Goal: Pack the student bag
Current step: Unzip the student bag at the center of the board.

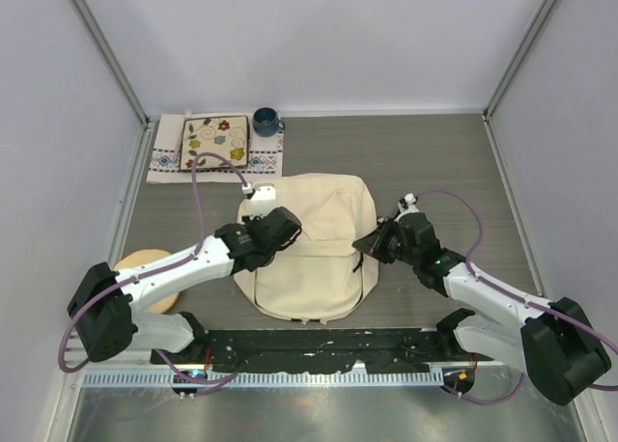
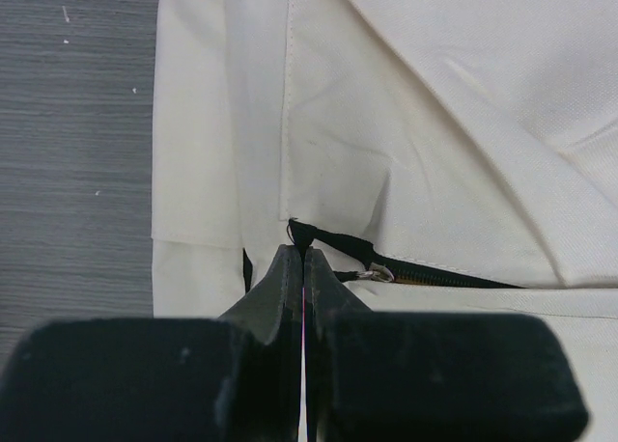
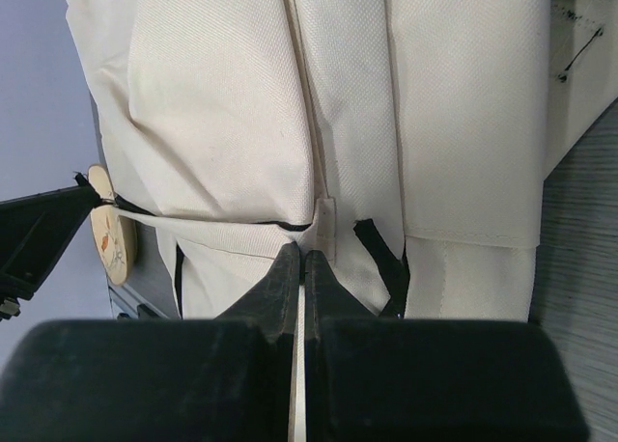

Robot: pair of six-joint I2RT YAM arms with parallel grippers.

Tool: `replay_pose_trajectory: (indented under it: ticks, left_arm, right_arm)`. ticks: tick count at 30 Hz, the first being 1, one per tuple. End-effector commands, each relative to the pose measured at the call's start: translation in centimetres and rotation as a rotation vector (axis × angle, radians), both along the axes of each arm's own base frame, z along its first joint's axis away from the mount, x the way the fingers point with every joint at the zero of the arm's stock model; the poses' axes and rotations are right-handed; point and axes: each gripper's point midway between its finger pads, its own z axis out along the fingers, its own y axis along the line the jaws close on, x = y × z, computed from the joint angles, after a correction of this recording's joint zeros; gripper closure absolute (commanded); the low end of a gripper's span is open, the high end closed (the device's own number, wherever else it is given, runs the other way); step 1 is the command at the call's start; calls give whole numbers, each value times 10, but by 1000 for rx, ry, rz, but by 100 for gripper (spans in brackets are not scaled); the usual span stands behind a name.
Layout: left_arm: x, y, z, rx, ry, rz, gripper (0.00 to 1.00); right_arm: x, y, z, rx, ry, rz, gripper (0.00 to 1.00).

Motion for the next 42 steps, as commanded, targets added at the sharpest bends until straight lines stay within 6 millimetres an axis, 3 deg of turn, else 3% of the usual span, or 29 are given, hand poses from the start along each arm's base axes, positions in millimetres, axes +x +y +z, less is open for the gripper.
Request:
replay_pose_trajectory:
  ticks: [1,6,9,10,11,14,16,17,22,26,35,38,42]
  left_arm:
    - [-3,33,0,85,-6,50,100]
    - [-1,37,1,115,-5,51,100]
    - [-1,37,6,119,-5,34,74]
    - [-2,35,7,113,-4,25,57]
    - [-2,35,7,109,-4,23,49]
    - [-6,38,7,90,-1,35,35]
    - [-9,42,5,87,4,41,26]
    - [-11,44,8,79,-4,44,23]
    - [-18,55,13,64,-19,62,8]
    - [-23,65,21,55,-41,76,0]
    - [-32,74,45,-32,-103,67,0]
    - [-32,68,54,-79,-118,45,0]
    - [-33,54,56,-130,-104,-7,0]
  right_arm:
    - [13,-7,8,-38,-36,-43,99]
    - [14,-6,12,-31,-44,-39,99]
    - [12,-4,18,-21,-61,-27,96]
    - [12,-6,19,-21,-65,-29,93]
    - [11,-6,21,-20,-69,-27,89]
    - [10,-10,31,-32,-94,-35,66]
    - [11,-16,39,-54,-115,-50,57]
    - [8,-21,36,-85,-105,-54,45]
    - [12,-46,43,-189,-131,-138,29]
    - [7,-60,40,-244,-120,-171,25]
    - [3,-61,33,-245,-96,-171,24]
    - [3,-75,29,-292,-67,-237,24]
    - [3,-123,26,-429,-36,-462,21]
